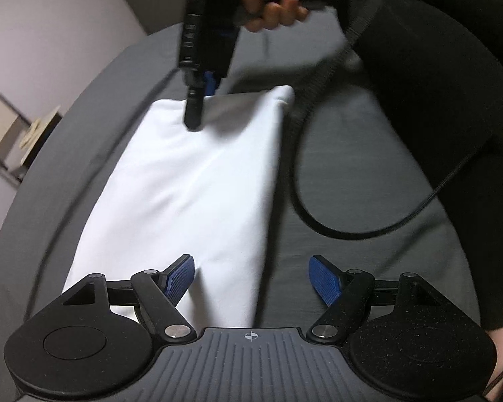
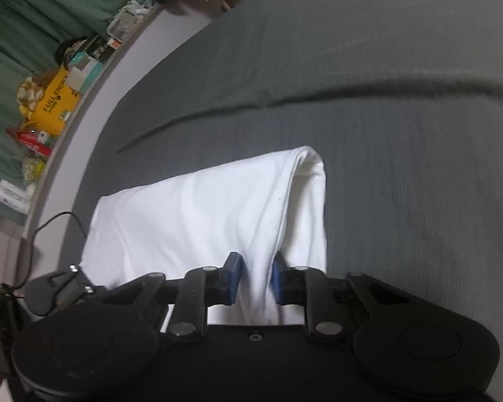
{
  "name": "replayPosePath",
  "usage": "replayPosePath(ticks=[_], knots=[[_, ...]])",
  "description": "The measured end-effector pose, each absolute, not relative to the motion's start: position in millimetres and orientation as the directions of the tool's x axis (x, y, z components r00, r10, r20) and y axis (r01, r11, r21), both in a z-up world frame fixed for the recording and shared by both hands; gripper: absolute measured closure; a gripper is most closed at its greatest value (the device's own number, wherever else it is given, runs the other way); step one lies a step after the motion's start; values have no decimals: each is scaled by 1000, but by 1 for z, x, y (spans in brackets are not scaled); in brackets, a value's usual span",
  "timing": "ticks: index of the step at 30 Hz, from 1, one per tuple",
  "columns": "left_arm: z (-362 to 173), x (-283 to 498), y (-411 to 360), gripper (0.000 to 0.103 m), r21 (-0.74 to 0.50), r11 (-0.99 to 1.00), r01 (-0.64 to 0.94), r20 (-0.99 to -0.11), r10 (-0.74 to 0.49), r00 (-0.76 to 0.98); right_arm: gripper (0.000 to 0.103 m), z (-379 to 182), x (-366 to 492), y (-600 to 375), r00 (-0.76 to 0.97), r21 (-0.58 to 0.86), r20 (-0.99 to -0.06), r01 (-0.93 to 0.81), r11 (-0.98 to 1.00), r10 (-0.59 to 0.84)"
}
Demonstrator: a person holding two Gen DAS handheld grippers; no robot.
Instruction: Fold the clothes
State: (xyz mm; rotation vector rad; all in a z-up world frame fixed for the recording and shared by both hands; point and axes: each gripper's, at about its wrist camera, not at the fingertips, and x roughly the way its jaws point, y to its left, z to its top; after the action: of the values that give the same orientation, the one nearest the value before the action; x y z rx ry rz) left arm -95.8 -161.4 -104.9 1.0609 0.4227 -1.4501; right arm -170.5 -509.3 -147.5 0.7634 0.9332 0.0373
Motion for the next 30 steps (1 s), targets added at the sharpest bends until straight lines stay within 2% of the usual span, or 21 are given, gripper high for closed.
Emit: replayPosePath(ticks=[4, 8, 10, 13, 15, 17, 21, 25, 29, 30], knots=[[-104, -94, -160, 26, 292, -166, 942, -790, -597, 140, 97, -134, -170, -500, 633, 588, -702, 258, 767, 325], [-98, -87, -158, 26, 243, -126, 962, -773, -624, 114, 98, -86, -169, -487, 716, 551, -632, 147, 822, 296], [-97, -84, -156, 26, 222, -120, 968, -774, -626, 99, 98, -73, -165, -481, 721, 508, -635, 117, 854, 279], [-100, -83, -155, 26, 205, -121, 971, -783, -616, 89, 98, -91, -156, -477, 666, 397, -716, 142, 907, 209], [-102, -81, -155, 26, 200, -120, 973, -789, -609, 87, 97, -117, -152, -483, 609, 376, -770, 192, 906, 191], [-100, -79, -154, 26, 188, -111, 976, -788, -610, 82, 93, -132, -153, -489, 590, 394, -784, 232, 889, 193], [-90, -59, -144, 26, 124, -36, 992, -773, -630, 73, 68, -129, -163, -493, 619, 441, -760, 263, 858, 201], [-80, -32, -130, 26, 86, 103, 991, -759, -638, 133, 61, -121, -166, -497, 668, 460, -724, 283, 842, 170], [-74, -1, -116, 26, 78, 270, 960, -742, -627, 236, 63, -134, -152, -504, 677, 459, -725, 338, 821, 126], [-72, 7, -113, 26, 74, 313, 947, -740, -619, 263, 79, -139, -148, -505, 678, 459, -726, 351, 816, 117]])
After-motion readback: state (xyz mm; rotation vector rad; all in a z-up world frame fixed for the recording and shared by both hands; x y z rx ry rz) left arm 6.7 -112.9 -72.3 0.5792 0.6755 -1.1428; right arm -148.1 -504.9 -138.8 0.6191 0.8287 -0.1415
